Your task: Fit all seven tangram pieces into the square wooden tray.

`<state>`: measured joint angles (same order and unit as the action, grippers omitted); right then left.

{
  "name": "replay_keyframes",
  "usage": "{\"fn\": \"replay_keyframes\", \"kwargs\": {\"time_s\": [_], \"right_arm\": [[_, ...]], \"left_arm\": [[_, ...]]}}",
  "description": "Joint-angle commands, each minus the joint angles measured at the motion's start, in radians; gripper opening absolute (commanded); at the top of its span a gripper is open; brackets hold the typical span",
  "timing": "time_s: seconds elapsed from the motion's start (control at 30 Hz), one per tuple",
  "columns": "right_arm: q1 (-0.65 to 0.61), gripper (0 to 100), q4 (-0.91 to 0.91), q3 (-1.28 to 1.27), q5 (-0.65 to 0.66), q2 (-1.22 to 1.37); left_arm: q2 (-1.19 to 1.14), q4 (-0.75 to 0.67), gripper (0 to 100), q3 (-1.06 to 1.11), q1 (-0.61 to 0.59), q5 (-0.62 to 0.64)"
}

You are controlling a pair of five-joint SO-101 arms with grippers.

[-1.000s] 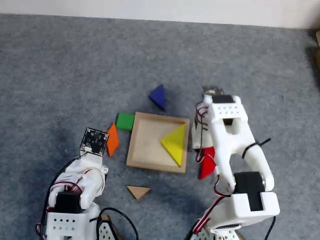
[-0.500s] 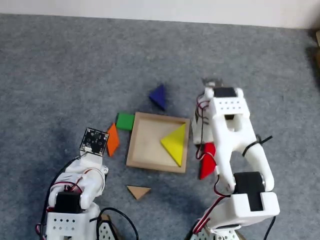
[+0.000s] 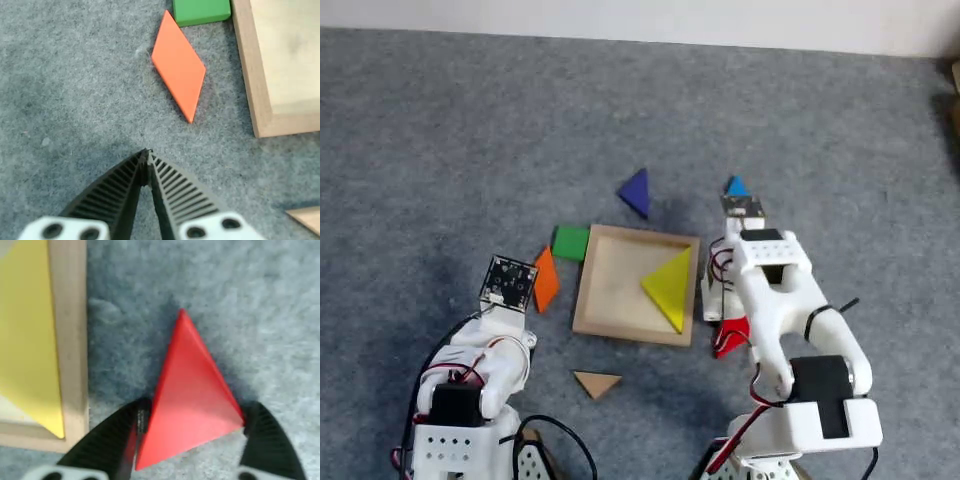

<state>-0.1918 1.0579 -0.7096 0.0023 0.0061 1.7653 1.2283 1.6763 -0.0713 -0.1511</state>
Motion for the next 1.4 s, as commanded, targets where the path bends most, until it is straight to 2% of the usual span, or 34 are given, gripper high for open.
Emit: {"fn": "replay_keyframes", "kwargs": {"time_s": [0.0,0.13,0.3,0.6,0.8,0.87,1.0,1.1,1.23,1.37], "right_arm": [[-0.01,21.7,-0.03,-0.015,-0.002,-0.01],[-0.008,21.7,-0.025,-0.008,-0.002,-0.012],[-0.013,21.7,0.079,0.024,0.002,-0.033],[-0.019,21.7,0.231,0.088,0.144,-0.326],[-0.102,21.6,0.239,0.09,0.244,-0.395],[-0.108,21.7,0.242,0.108,0.215,-0.39],[-0.108,22.7,0.232,0.116,0.064,-0.337],[-0.085,29.3,0.232,0.116,-0.002,-0.266],[-0.028,33.0,0.223,0.116,-0.015,-0.163],[0.005,32.9,0.116,0.097,-0.015,-0.076]], "left_arm": [[0.053,0.006,1,0.021,-0.013,-0.008],[0.053,0.006,1,0.021,-0.013,-0.008],[0.053,0.006,1,0.021,-0.013,-0.008],[0.053,0.006,1,0.021,-0.013,-0.008],[0.053,0.006,1,0.021,-0.013,-0.008],[0.053,0.006,1,0.021,-0.013,-0.008],[0.053,0.006,1,0.021,-0.013,-0.008],[0.053,0.006,1,0.021,-0.013,-0.008],[0.053,0.006,1,0.021,-0.013,-0.008],[0.053,0.006,1,0.021,-0.013,-0.008]]}}
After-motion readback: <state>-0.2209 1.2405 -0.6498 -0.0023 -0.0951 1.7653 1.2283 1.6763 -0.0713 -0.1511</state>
